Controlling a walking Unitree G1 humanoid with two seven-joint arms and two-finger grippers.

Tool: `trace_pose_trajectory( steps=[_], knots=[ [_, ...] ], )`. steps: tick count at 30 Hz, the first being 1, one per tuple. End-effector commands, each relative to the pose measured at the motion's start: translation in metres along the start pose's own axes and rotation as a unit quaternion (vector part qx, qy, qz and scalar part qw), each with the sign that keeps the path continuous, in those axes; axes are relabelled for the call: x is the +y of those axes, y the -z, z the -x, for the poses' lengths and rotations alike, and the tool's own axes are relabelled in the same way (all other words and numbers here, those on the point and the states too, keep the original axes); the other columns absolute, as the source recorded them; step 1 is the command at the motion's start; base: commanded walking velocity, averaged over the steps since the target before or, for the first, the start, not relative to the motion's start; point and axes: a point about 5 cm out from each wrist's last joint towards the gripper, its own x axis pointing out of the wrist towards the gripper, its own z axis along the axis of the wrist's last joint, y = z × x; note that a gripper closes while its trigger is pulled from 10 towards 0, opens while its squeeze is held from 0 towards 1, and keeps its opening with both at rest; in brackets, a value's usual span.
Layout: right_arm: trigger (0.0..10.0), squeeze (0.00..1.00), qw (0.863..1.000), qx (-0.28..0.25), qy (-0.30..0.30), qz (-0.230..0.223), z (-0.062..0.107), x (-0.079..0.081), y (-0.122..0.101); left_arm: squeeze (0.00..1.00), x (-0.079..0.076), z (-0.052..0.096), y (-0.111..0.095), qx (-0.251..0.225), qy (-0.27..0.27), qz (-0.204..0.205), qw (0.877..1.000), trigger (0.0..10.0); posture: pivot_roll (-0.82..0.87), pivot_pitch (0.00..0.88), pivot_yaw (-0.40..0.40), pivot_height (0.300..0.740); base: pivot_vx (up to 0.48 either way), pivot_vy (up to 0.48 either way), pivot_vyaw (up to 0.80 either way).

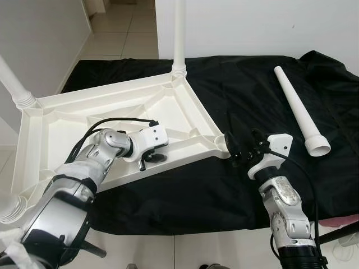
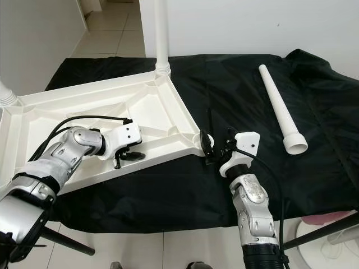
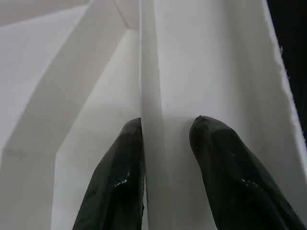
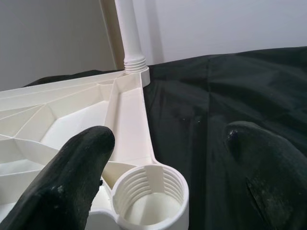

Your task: Building children table

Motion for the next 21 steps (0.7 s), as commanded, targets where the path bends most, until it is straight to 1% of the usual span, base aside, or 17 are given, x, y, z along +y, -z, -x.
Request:
trace_pose_trajectory(
  steps=[1, 2, 3, 4, 6, 7, 8, 9, 11, 12, 13, 15, 16, 17, 19, 20, 21],
  knots=[
    [10.0, 0.0, 1.0, 0.003, 0.006, -0.001, 0.0, -0.001, 0.002, 0.0, -0.006, 0.001, -0.009, -0.046, 0.039, 0.007, 0.998, 10.0, -0.03, 0.066, 0.039, 0.74, 0.0, 0.0, 0.0],
    [10.0, 0.0, 1.0, 0.003, 0.008, 0.0, 0.0, -0.001, 0.002, 0.0, -0.006, 0.002, -0.013, -0.065, 0.04, 0.011, 0.997, 10.0, -0.03, 0.065, 0.039, 0.74, 0.0, 0.0, 0.0],
    [10.0, 0.0, 1.0, 0.003, 0.008, 0.0, 0.0, -0.001, 0.002, 0.0, -0.006, 0.002, -0.013, -0.065, 0.04, 0.011, 0.997, 10.0, -0.03, 0.065, 0.039, 0.74, 0.0, 0.0, 0.0],
    [10.0, 0.0, 1.0, 0.0, 0.013, 0.002, -0.001, -0.002, 0.001, 0.0, -0.006, 0.004, -0.021, -0.097, 0.045, 0.015, 0.994, 10.0, -0.03, 0.065, 0.039, 0.74, 0.0, 0.0, 0.0],
    [10.0, 0.0, 1.0, -0.005, 0.022, 0.005, -0.002, -0.003, 0.0, 0.0, -0.006, 0.007, -0.03, -0.138, 0.047, 0.021, 0.989, 10.0, -0.03, 0.062, 0.039, 0.74, 0.0, 0.0, 0.0],
    [10.0, 0.0, 1.0, -0.005, 0.022, 0.005, -0.002, -0.003, 0.0, 0.0, -0.006, 0.007, -0.03, -0.138, 0.047, 0.021, 0.989, 10.0, -0.03, 0.062, 0.039, 0.74, 0.0, 0.0, 0.0],
    [10.0, 0.0, 0.999, -0.016, 0.036, 0.011, -0.003, -0.005, -0.003, 0.0, -0.002, 0.009, -0.038, -0.169, 0.028, 0.039, 0.984, 10.0, -0.03, 0.063, 0.04, 0.74, 0.0, 0.0, 0.0],
    [10.0, 0.0, 0.999, -0.023, 0.046, 0.016, -0.004, -0.007, -0.004, 0.0, 0.001, 0.01, -0.042, -0.187, 0.015, 0.054, 0.981, 10.0, -0.03, 0.061, 0.039, 0.74, 0.0, 0.0, 0.0],
    [10.0, 0.0, 0.995, -0.041, 0.093, 0.019, -0.006, -0.011, -0.008, 0.0, 0.014, 0.015, -0.049, -0.225, -0.036, 0.106, 0.968, 10.0, -0.03, 0.058, 0.037, 0.74, 0.0, 0.0, 0.0],
    [10.0, 0.0, 0.993, -0.045, 0.108, 0.019, -0.007, -0.013, -0.009, 0.0, 0.017, 0.017, -0.05, -0.235, -0.051, 0.121, 0.963, 10.0, -0.03, 0.058, 0.037, 0.74, 0.0, 0.0, 0.0],
    [10.0, 0.0, 0.993, -0.045, 0.108, 0.019, -0.007, -0.013, -0.009, 0.0, 0.017, 0.017, -0.05, -0.235, -0.051, 0.121, 0.963, 10.0, -0.03, 0.058, 0.037, 0.74, 0.0, 0.0, 0.0],
    [10.0, 0.0, 0.99, -0.051, 0.127, 0.02, -0.008, -0.015, -0.01, 0.0, 0.021, 0.02, -0.051, -0.248, -0.067, 0.141, 0.956, 10.0, -0.03, 0.056, 0.037, 0.74, 0.0, 0.0, 0.0],
    [10.0, 0.0, 0.988, -0.054, 0.143, 0.022, -0.008, -0.017, -0.011, 0.0, 0.022, 0.021, -0.052, -0.256, -0.075, 0.158, 0.951, 10.0, -0.03, 0.054, 0.037, 0.74, 0.0, 0.0, 0.0],
    [10.0, 0.0, 0.988, -0.054, 0.143, 0.022, -0.008, -0.017, -0.011, 0.0, 0.022, 0.021, -0.052, -0.256, -0.075, 0.158, 0.951, 10.0, -0.03, 0.054, 0.037, 0.74, 0.0, 0.0, 0.0],
    [10.0, 0.0, 0.981, -0.057, 0.185, 0.023, -0.007, -0.023, -0.011, 0.0, 0.023, 0.025, -0.054, -0.287, -0.1, 0.199, 0.932, 10.0, -0.03, 0.052, 0.037, 0.74, 0.0, 0.0, 0.0],
    [10.0, 0.0, 0.981, -0.057, 0.185, 0.023, -0.007, -0.023, -0.011, 0.0, 0.023, 0.025, -0.054, -0.287, -0.1, 0.199, 0.932, 10.0, -0.03, 0.052, 0.037, 0.74, 0.0, 0.0, 0.0],
    [10.0, 0.0, 0.977, -0.053, 0.202, 0.027, -0.007, -0.026, -0.009, 0.0, 0.023, 0.025, -0.054, -0.299, -0.112, 0.214, 0.923, 10.0, -0.04, 0.047, 0.039, 0.74, 0.0, 0.0, 0.0]
  ],
)
